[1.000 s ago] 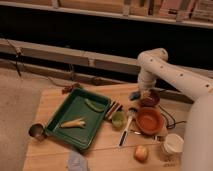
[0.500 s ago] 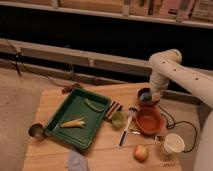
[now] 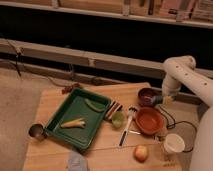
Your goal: Wipe purple bowl with sponge
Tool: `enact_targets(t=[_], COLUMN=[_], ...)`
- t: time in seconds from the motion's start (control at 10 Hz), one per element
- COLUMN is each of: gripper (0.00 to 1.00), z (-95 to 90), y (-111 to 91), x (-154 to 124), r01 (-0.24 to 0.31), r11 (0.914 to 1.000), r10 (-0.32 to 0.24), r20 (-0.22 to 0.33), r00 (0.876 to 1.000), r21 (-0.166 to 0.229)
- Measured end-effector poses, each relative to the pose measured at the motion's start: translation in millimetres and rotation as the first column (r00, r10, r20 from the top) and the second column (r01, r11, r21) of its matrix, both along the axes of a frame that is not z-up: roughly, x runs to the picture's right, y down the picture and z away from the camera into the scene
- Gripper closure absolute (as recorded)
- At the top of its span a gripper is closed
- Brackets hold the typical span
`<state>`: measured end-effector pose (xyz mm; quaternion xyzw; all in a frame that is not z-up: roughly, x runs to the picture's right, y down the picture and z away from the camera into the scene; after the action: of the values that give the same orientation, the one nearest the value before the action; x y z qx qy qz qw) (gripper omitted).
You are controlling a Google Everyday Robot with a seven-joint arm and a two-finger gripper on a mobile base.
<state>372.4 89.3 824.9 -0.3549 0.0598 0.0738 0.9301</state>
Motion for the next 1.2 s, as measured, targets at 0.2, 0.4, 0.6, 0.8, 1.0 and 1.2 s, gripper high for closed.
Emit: enact_targets(t=[0.2,0.4,0.6,0.8,1.0,1.2], gripper=[1.00,1.00,1.00,1.00,1.00,1.00], z=[6.7,9.9,8.4,7.0,14.8,34.6], y=[0,-3,-15,-29,-34,-27], x=[7,9,7,5,-5,-12], r01=[-0.001,0.005,0.023,0.043,0.061,0.075], r11=[0.9999,0.9999,0.9997,0.9989,0.9981,0.9971], r10=[0.001,-0.005,-0.023,-0.043,-0.061,-0.074], r20=[-0.009,-0.008,-0.003,0.002,0.019,0.049], r00=[1.000,1.000,1.000,0.999,0.998,0.996], r21=[-0.011,-0.012,0.004,0.018,0.012,-0.011])
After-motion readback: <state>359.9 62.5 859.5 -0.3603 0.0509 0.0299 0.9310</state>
